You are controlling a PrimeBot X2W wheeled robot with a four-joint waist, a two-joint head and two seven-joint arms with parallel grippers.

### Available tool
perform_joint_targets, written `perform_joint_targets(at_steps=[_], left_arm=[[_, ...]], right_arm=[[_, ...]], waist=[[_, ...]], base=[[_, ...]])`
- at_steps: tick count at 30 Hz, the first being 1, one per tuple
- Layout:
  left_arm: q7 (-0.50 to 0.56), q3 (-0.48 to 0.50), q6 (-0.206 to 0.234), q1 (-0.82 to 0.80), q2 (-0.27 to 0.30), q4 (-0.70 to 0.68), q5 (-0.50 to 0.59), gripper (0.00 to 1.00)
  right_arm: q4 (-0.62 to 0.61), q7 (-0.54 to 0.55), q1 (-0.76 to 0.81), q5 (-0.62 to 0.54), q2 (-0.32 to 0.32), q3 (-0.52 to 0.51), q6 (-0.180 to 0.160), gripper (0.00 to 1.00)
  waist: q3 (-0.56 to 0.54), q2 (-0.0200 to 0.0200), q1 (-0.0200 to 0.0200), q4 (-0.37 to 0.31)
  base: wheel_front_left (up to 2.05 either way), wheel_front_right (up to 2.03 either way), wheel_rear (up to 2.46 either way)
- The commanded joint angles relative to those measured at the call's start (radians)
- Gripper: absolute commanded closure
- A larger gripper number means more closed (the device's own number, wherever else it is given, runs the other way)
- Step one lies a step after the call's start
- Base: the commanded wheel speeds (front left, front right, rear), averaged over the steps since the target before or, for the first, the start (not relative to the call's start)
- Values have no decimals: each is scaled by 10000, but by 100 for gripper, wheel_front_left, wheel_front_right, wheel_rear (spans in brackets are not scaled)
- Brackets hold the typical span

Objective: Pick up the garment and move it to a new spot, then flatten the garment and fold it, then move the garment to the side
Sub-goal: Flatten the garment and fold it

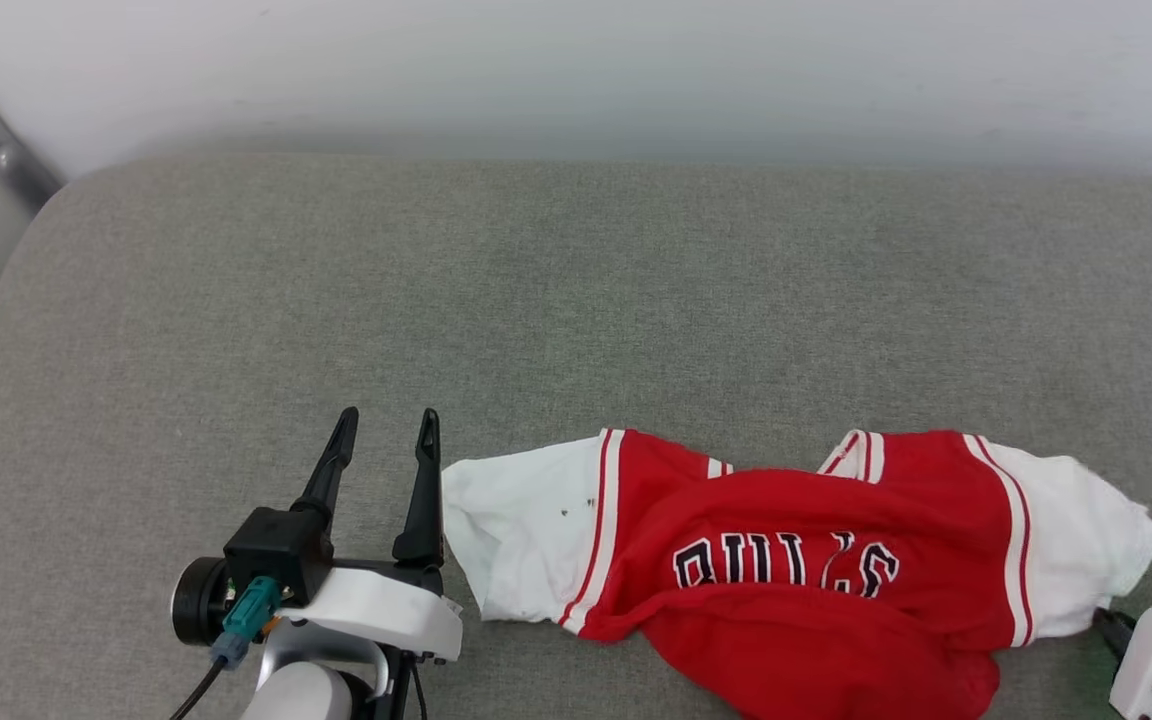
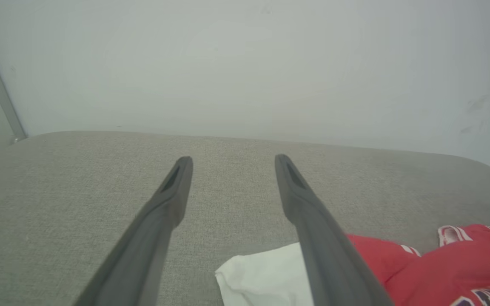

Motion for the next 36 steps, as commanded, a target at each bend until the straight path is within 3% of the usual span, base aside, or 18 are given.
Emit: perform_joint_targets(at_steps=[1, 7, 17, 25, 30, 33, 36], left_arm=[[-8, 11, -26, 130, 90, 15, 31, 0], [182, 158, 96, 292, 276, -9, -105, 0], [642, 306, 289, 614, 580, -10, -247, 0], [1360, 468, 427, 706, 1061, -3, -361, 0], [2305, 493, 230, 308, 1463, 182, -545, 0], [3196, 360, -142, -91, 1762, 407, -771, 0], [4566, 62, -801, -613, 2116, 863, -1128, 0]], right_arm=[[216, -521, 43, 44, 219, -25, -3, 0], [416, -2916, -140, 55, 373, -106, -5, 0], [-936, -6137, 42, -862, 283, 420, -3, 0], [-2612, -6589, 1157, -1411, 788, 1426, -5, 0], [-3547, -6572, 1747, -1574, 1125, 2122, -5, 0], [-3949, -6504, 1922, -1631, 1286, 2360, -5, 0], [-4168, -6412, 1960, -1620, 1405, 2500, -5, 0]], waist=[[-40, 0, 0, -72], [-285, 0, 0, -334], [-986, 0, 0, -557], [-1425, 0, 0, -775], [-1404, 0, 0, -1168], [-1295, 0, 0, -1419], [-1113, 0, 0, -1676]], base=[[0, 0, 0], [0, 0, 0], [0, 0, 0], [0, 0, 0], [0, 0, 0], [0, 0, 0], [0, 0, 0]])
